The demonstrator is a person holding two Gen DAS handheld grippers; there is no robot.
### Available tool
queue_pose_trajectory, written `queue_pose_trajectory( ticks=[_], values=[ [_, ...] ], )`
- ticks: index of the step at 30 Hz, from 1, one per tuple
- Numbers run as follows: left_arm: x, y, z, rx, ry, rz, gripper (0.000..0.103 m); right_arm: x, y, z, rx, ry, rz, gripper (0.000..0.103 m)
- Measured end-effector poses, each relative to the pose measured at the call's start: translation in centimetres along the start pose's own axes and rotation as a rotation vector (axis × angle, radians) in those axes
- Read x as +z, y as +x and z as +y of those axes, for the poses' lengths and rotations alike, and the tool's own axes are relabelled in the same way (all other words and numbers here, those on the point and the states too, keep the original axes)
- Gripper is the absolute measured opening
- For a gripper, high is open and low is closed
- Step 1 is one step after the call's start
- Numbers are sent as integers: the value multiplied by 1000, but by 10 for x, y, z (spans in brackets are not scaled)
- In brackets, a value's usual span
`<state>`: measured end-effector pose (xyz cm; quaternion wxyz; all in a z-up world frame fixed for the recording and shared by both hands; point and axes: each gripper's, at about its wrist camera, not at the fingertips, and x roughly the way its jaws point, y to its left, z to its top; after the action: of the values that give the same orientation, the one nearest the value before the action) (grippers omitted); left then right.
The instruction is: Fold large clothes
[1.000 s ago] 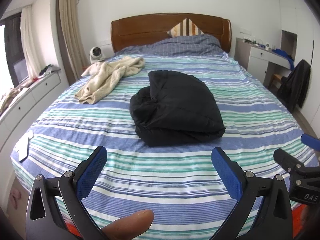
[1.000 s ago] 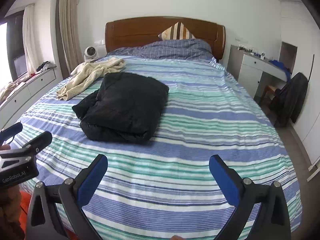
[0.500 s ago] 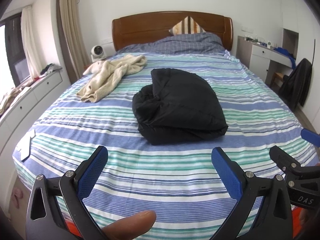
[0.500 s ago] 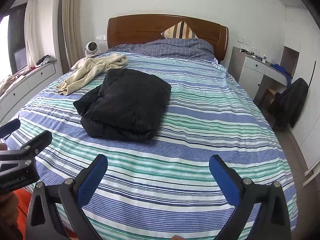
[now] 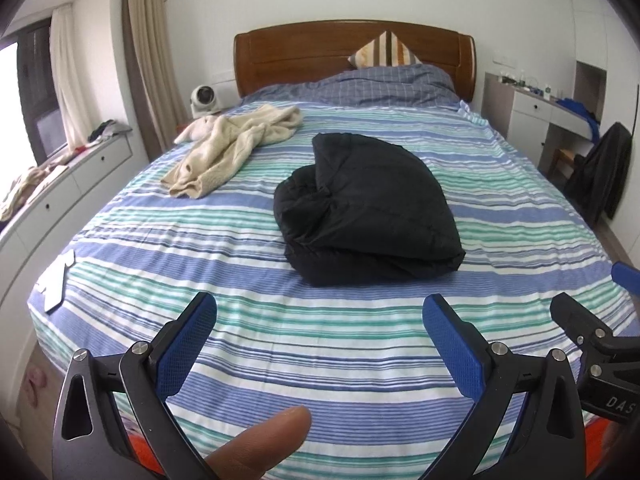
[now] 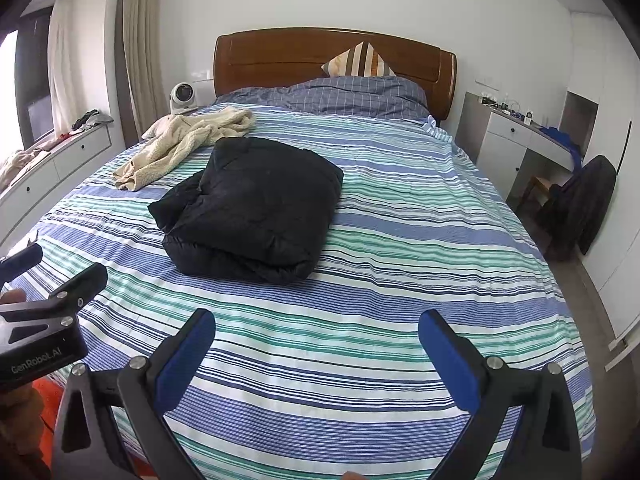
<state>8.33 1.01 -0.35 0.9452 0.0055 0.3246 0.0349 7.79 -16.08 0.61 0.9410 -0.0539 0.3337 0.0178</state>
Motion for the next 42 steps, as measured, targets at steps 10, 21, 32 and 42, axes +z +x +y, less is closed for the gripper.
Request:
queue_pose_trajectory(
  ticks=[10,21,32,42],
  values=[
    [3,-11,2,2,-1,-21,102,2,-4,2,4,-8,-9,103],
    [4,-13,0,10,12,-27,102,3,-10,5,12,-11,-16,103],
    [4,-14,-1,11,1,-27,102,0,-9,4,15,-8,-5,103],
    [2,-13,3,-28,-23,-23,102,2,-11,0,8,0,-15,103]
  ],
)
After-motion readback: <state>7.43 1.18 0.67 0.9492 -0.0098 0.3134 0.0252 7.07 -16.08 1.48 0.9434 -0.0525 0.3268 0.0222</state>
